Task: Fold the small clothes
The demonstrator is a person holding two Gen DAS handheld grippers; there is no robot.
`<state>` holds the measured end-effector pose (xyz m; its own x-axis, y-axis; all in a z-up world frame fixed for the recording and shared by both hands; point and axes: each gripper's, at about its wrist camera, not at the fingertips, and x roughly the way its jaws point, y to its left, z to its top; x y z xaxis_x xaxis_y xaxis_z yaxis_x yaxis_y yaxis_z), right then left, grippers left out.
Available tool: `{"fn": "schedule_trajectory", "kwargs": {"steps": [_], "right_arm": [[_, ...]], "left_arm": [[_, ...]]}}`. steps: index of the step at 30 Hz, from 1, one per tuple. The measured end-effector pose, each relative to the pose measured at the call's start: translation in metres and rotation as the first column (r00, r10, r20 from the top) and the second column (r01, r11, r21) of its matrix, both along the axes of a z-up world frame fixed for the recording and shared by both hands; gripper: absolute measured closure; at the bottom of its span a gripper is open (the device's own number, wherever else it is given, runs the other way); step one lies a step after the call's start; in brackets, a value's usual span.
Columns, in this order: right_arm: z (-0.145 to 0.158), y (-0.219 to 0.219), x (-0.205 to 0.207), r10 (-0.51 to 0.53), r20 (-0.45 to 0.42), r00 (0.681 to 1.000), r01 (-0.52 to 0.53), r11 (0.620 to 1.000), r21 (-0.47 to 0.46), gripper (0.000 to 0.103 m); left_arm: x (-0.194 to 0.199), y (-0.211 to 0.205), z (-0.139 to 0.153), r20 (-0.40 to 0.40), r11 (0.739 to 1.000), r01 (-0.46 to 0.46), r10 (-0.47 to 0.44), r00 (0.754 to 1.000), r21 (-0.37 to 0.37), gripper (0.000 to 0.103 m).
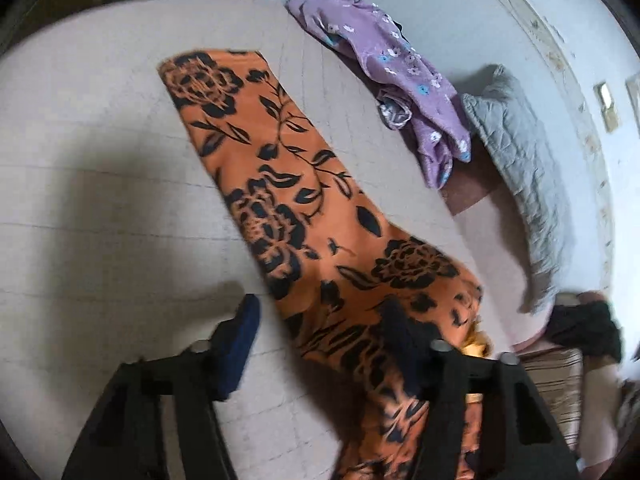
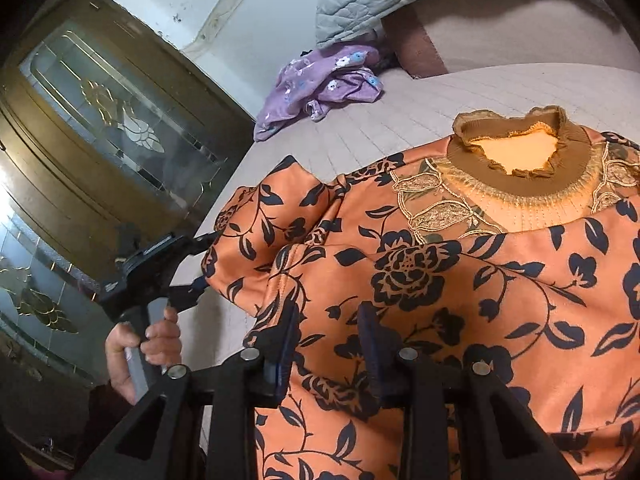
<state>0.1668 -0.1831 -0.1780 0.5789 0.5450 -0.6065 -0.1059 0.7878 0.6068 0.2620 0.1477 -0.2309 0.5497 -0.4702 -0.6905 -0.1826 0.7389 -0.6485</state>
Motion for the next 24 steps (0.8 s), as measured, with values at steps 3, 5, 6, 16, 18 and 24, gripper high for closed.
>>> {"fn": "schedule_trajectory", "kwargs": {"steps": [3,5,6,16,18,24], "right_arm": [[0.001,0.0,-0.004,0.006,-0.006,1.0,-0.006,1.0,-0.019,0.07],[0.002,0.001,-0.007,0.003,-0.014,1.0,-0.003,1.0,-0.028,0.07],[0.001,-0.002,-0.008,0.0,-0.018,1.0,0.0,1.0,-0.028,0.07],[-0.003,-0.037,-0.017,-0.073,-0.044,0.996,0.072,0.997,-0.031,0.07],[-0.005,-0.045,-0.016,-0.092,-0.056,0.994,0.092,0.996,-0.012,0.07],[-0.007,-0.047,-0.016,-0.1,-0.063,0.993,0.101,0.995,0.002,0.07]], "left_arm": [[0.007,0.009,-0.006,0.0,0.995,-0.037,0.037,0.999,-0.092,0.053],[0.012,0.015,-0.01,0.003,0.987,-0.072,0.073,0.997,-0.145,0.053],[0.015,0.017,-0.011,0.005,0.983,-0.086,0.088,0.996,-0.162,0.053],[0.008,0.047,0.006,-0.014,0.949,-0.301,0.301,0.954,-0.092,0.044],[0.013,0.046,-0.006,-0.073,0.95,-0.283,0.275,0.959,-0.132,0.045],[0.028,0.041,-0.021,-0.082,0.947,-0.293,0.284,0.955,-0.132,0.045]]}}
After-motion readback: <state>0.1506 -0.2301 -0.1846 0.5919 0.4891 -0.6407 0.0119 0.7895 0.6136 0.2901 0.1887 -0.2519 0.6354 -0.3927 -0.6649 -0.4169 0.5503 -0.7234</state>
